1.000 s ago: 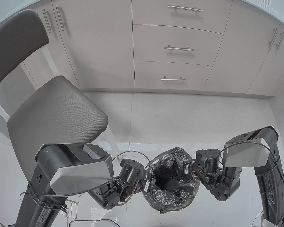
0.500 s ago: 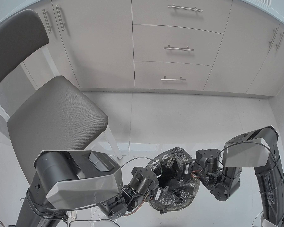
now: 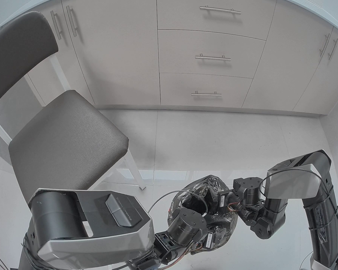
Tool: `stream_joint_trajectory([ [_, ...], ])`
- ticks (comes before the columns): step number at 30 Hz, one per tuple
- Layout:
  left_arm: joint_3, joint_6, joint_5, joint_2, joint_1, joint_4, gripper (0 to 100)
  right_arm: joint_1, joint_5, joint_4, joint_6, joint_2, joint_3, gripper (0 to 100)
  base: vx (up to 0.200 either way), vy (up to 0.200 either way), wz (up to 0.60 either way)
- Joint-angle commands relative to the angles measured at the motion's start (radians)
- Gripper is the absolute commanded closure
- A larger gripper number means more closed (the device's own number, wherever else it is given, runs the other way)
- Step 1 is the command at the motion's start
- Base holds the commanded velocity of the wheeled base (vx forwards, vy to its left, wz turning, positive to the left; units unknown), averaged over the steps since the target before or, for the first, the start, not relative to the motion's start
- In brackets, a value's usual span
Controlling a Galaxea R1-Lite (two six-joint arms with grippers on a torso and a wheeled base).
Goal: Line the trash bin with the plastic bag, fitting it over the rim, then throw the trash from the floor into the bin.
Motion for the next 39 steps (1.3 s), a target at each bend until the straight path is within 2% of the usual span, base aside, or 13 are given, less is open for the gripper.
stream_joint_trajectory([
  [1,-0.005,-0.002,-0.009,0.023,-0.004,-0.009,0,0.0,-0.001,-0.018,0.0,0.001,0.0,0,0.0,0.0,0.0],
  [7,-0.032,-0.001,-0.014,0.083,-0.004,-0.01,0,0.0,0.001,-0.018,0.001,0.006,-0.003,0,0.0,0.0,0.0],
  [20,-0.046,-0.022,-0.018,0.084,0.013,-0.03,0,0.0,-0.001,-0.018,0.001,0.008,-0.003,0,0.0,0.0,0.0],
  [24,-0.025,-0.057,-0.018,0.002,0.045,-0.021,0,0.0,0.001,-0.018,0.0,0.014,-0.006,0,0.0,0.0,0.0],
  [29,0.08,-0.082,-0.018,-0.124,0.044,0.01,0,-0.001,-0.001,-0.018,0.001,0.018,-0.006,0,0.0,0.0,0.0],
  [31,0.123,-0.074,-0.003,-0.152,0.038,0.039,0,-0.001,-0.001,-0.018,0.001,0.018,-0.006,0,0.0,0.0,0.0],
  [34,0.201,-0.056,0.112,-0.173,0.031,0.054,0,-0.001,-0.001,-0.018,0.001,0.017,-0.006,0,0.0,0.0,0.0],
  [36,0.212,-0.047,0.16,-0.163,0.031,0.065,0,-0.001,0.001,-0.018,0.001,0.017,-0.006,0,0.0,0.0,0.0],
  [39,0.206,-0.044,0.171,-0.123,0.033,0.085,0,-0.001,-0.001,-0.018,0.001,0.014,-0.006,0,0.0,0.0,0.0],
])
